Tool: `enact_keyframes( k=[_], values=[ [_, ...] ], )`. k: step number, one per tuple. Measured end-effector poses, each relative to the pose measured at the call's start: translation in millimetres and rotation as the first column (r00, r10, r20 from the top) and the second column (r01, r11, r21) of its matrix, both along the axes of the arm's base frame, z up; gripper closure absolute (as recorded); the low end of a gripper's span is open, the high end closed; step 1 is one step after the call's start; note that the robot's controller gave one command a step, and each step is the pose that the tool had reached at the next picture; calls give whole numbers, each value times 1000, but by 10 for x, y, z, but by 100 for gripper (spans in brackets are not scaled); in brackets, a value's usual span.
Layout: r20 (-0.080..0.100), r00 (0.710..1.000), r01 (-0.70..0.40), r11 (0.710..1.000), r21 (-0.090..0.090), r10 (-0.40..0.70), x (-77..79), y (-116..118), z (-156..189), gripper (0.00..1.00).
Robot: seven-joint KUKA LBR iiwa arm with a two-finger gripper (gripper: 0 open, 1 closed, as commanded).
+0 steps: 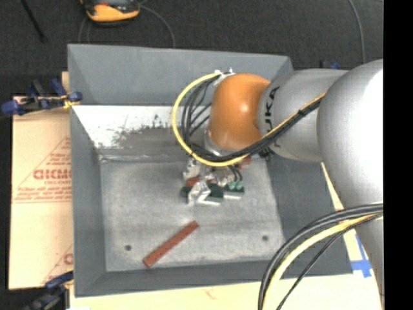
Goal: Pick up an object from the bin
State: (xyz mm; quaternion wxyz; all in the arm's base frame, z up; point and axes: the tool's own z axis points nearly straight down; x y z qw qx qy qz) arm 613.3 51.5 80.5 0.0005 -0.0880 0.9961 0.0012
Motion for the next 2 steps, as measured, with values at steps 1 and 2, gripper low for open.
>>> enact_keyframes(
  k=[1, 2],
  values=[
    [0, 1000, 0, 1000, 0, 0, 0, 0, 0, 100],
    [11, 1000, -2, 1000, -2, 2, -41, 127, 1714, 100]
  ],
)
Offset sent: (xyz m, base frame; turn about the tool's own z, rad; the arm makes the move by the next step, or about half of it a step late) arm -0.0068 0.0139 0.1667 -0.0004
